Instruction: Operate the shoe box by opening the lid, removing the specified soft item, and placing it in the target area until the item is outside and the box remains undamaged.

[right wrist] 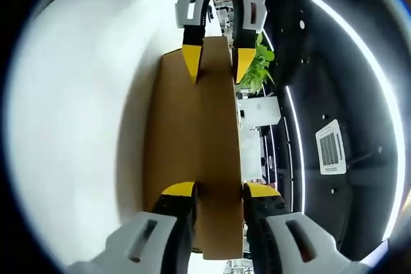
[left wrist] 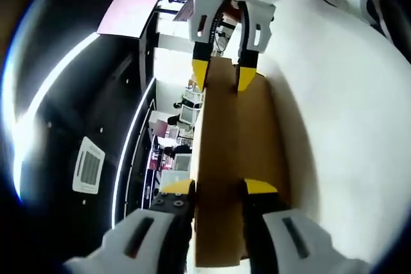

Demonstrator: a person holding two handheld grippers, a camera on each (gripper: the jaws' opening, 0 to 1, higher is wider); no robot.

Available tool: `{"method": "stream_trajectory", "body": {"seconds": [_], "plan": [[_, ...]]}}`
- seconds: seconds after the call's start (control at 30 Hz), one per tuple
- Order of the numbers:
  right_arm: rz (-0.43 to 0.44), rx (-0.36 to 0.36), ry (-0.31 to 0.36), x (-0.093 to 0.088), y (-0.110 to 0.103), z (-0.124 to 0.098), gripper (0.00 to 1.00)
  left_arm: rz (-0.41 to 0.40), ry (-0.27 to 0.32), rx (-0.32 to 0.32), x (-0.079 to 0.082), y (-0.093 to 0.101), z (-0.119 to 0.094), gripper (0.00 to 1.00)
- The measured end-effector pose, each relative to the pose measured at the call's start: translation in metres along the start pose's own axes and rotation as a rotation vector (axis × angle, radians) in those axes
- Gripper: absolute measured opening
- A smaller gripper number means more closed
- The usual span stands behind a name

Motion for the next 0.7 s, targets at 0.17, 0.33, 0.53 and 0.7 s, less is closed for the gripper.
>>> {"method": "stream_trajectory", "body": {"seconds": [0.17,0.33,0.53,0.7], "plan": [[-0.004,0.0,0.002,0.0004,0.0005,0.0,0.28,0.007,-0.007,0.01,-0.0003,0.002,0.0005,0.29],[-0.009,-0.005,0.005,0.0008,0.0006,-0.0002,0.27,0.027,-0.016,0.027,-0.0017,0.0015,0.0007,0.3],[-0.013,-0.001,0.007,0.0012,0.0022,-0.0007,0.27,0.038,-0.008,0.028,-0.0023,0.0016,0.0004,0.3],[-0.015,-0.004,0.004,0.0018,0.007,-0.0015,0.27,0.045,-0.015,0.037,-0.0013,-0.0013,0.0002,0.33]]}}
Point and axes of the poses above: the point that each gripper's makers call its tool centre point, and the gripper's own axes: z roughly forward along the fingers, y roughly to its right, x roughly out of its top, the point moved 1 cm from there along -z, roughly backward along the fingers
